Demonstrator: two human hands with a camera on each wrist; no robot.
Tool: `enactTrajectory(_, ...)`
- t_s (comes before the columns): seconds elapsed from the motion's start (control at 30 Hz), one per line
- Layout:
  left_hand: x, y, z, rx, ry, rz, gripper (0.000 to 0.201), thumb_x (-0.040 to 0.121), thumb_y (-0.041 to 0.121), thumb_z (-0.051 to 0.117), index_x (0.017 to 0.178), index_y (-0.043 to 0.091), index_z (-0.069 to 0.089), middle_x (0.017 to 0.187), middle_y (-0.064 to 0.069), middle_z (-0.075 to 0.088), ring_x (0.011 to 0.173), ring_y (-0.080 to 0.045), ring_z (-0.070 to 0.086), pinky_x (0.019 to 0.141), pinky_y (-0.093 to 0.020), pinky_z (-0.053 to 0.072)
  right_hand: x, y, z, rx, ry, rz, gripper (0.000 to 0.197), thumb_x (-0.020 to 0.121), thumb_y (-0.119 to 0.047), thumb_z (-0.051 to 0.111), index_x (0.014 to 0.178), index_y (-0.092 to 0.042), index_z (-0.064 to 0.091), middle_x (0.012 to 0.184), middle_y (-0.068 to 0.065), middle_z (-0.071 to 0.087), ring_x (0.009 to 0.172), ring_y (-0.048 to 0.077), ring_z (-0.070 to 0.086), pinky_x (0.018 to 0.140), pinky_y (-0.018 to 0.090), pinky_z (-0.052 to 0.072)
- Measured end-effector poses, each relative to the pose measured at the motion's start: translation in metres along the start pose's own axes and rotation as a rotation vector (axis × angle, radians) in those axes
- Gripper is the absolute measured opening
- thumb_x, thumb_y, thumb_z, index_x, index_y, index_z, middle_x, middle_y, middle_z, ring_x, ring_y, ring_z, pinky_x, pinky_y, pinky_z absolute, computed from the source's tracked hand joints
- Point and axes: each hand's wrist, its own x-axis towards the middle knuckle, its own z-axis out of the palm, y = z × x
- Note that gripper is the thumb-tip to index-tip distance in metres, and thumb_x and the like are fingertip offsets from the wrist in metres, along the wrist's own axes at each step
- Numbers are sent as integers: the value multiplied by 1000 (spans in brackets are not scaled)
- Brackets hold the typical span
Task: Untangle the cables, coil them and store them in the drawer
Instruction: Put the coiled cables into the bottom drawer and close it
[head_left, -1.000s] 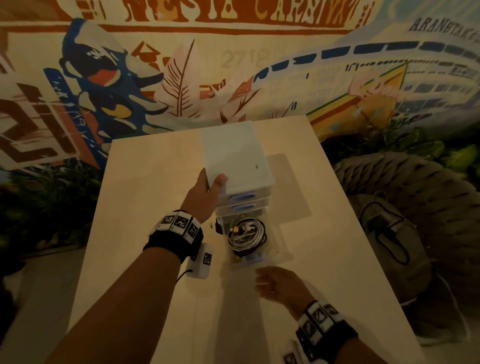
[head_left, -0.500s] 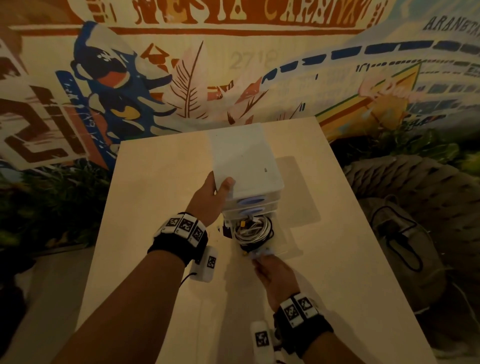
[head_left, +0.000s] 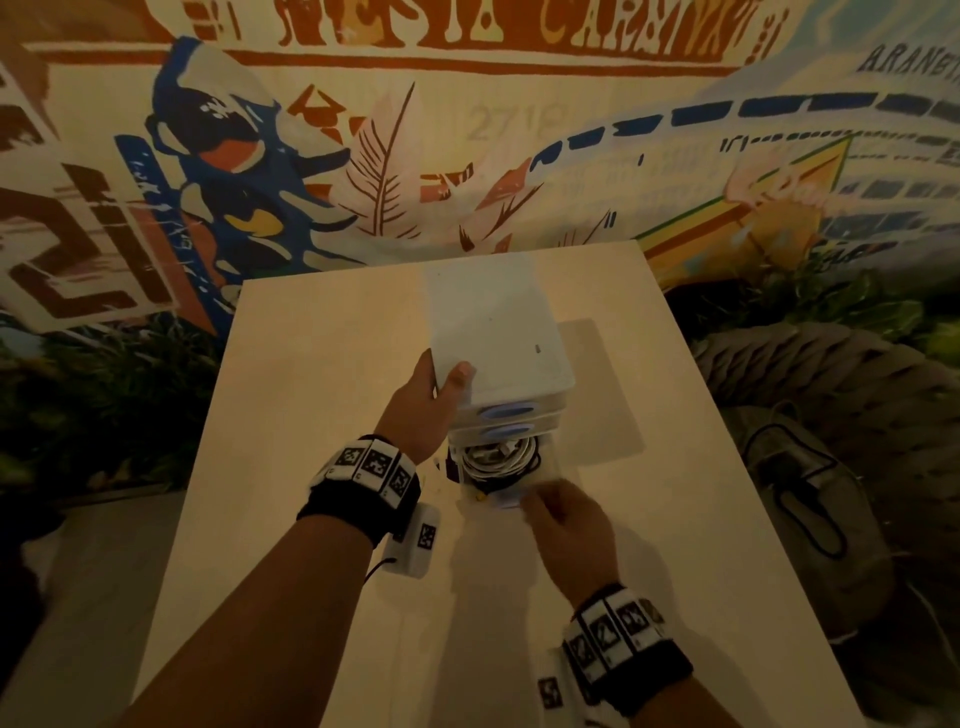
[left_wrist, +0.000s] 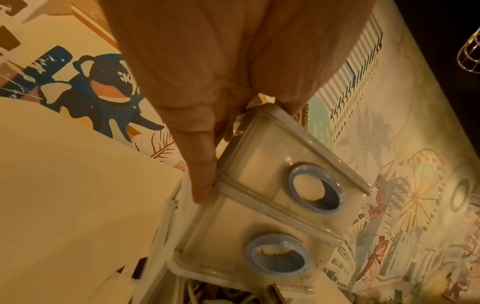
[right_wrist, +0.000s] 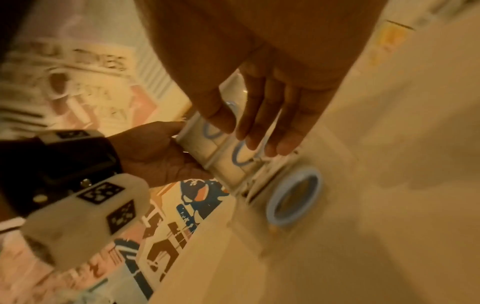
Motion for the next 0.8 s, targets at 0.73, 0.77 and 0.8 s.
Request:
enactTrajectory(0.73, -6, 5, 1, 29, 11, 16, 71, 84, 82, 41, 144, 43, 38, 133, 9, 61, 115, -20, 62, 95, -51, 55, 60, 29, 33, -970, -274, -705, 61, 102, -26, 40, 158, -9, 22, 163, 11, 25, 152, 29, 19, 125, 43, 17)
enactTrajectory(0.77, -6, 4, 2, 29, 12, 12, 71, 84, 82, 41, 143, 45, 38, 133, 9, 61, 115, -20, 62, 95, -51, 55, 62, 30, 32, -943, -296, -708, 60, 103, -24, 39, 158, -10, 19, 164, 10, 22, 153, 28, 17, 125, 42, 16)
enactTrajectory(0.8, -6, 5, 1, 32, 12, 10, 69, 84, 82, 41, 143, 45, 38, 132, 10, 61, 115, -20, 62, 95, -50, 55, 64, 30, 31, -915, -313, -709, 59, 104, -22, 40, 158, -10, 19, 165, 10, 21, 153, 27, 16, 125, 42, 17)
